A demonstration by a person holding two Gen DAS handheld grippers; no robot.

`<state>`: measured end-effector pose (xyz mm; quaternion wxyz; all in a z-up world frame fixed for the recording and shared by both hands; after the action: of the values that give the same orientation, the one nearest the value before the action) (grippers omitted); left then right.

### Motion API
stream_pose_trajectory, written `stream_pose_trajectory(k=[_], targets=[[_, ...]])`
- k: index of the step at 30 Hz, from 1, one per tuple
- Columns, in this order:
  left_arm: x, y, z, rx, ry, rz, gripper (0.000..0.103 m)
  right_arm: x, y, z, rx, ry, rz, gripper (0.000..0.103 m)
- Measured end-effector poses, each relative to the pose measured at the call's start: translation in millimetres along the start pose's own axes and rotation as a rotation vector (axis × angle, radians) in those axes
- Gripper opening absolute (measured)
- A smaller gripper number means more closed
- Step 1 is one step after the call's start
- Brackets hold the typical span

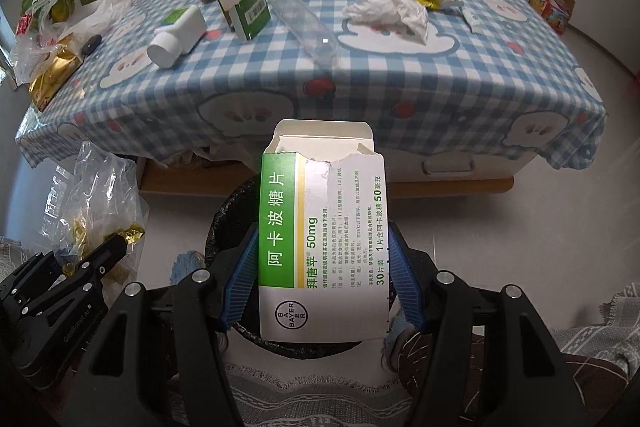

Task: Collect trash
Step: 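Carry the clear bag with left tool while right tool carries the medicine box to the bin, then open right tool over the bin while left tool lowers the clear bag into it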

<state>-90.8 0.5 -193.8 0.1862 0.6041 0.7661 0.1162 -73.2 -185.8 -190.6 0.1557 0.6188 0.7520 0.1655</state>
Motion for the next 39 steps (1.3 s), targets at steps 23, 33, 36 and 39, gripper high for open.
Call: stream_pose_trajectory(k=[23, 33, 36, 39], targets=[[23, -4, 51, 0.036, 0.054, -0.03, 0.036, 36, -17, 90, 0.122, 0.054, -0.028, 0.058], [26, -10, 66, 0.07, 0.067, -0.032, 0.037, 25, -19, 95, 0.129, 0.037, -0.012, 0.082], [19, -10, 67, 0.072, 0.059, -0.019, 0.037, 13, -21, 96, 0.127, 0.022, 0.004, 0.09], [11, -12, 72, 0.083, 0.054, -0.011, 0.037, -3, -25, 96, 0.117, 0.002, 0.004, 0.095]])
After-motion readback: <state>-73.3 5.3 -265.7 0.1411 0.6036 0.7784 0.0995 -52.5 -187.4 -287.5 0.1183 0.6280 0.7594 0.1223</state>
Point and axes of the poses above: each gripper's, at about its wrist camera, not at the fingertips, and z roughly the way its jaws point, x to its left, y to its top, the point moved 7 cm from there along z, roughly the way its jaws point, and after that the axes turned 11 degrees about -z, right-handed, at the moved point
